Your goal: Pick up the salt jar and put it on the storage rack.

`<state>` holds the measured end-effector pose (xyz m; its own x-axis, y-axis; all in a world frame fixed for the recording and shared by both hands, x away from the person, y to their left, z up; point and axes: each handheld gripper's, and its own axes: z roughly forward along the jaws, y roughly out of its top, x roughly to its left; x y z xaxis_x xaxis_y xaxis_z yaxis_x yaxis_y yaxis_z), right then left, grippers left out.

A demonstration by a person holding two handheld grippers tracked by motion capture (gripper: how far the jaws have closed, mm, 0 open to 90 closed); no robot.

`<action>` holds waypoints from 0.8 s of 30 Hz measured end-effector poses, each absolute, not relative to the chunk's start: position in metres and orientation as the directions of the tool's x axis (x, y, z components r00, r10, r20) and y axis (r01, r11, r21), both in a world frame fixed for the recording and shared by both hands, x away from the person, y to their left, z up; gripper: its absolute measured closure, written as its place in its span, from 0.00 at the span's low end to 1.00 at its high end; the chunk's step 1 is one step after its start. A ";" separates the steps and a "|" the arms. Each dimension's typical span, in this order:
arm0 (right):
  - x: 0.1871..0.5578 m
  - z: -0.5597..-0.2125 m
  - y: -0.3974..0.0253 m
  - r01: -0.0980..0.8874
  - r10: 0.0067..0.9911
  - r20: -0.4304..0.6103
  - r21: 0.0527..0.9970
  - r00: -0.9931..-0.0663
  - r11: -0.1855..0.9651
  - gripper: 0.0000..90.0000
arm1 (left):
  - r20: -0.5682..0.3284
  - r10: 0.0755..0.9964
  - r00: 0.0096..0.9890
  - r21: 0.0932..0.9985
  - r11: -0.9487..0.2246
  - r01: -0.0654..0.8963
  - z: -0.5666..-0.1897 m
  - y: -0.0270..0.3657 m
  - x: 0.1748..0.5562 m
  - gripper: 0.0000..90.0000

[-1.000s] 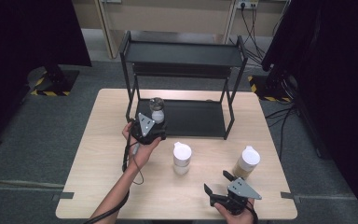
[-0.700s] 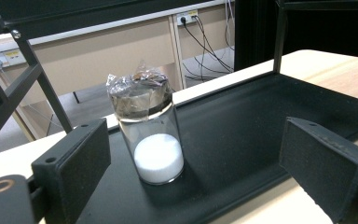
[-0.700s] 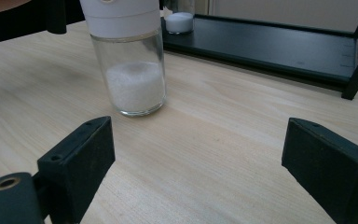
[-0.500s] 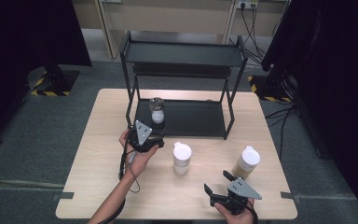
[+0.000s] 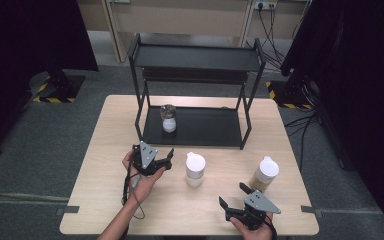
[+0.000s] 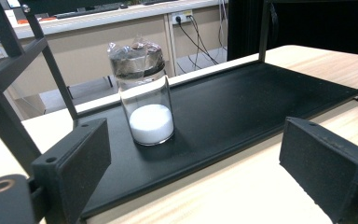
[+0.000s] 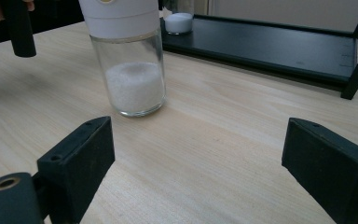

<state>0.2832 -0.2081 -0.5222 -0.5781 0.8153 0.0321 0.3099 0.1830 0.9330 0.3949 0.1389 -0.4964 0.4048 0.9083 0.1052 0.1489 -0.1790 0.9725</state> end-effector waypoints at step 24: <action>0.283 -0.522 -0.208 0.310 0.815 0.031 0.933 -0.579 0.184 0.11 | 0.020 0.901 0.434 0.977 -0.110 0.184 -0.522 0.149 0.354 0.09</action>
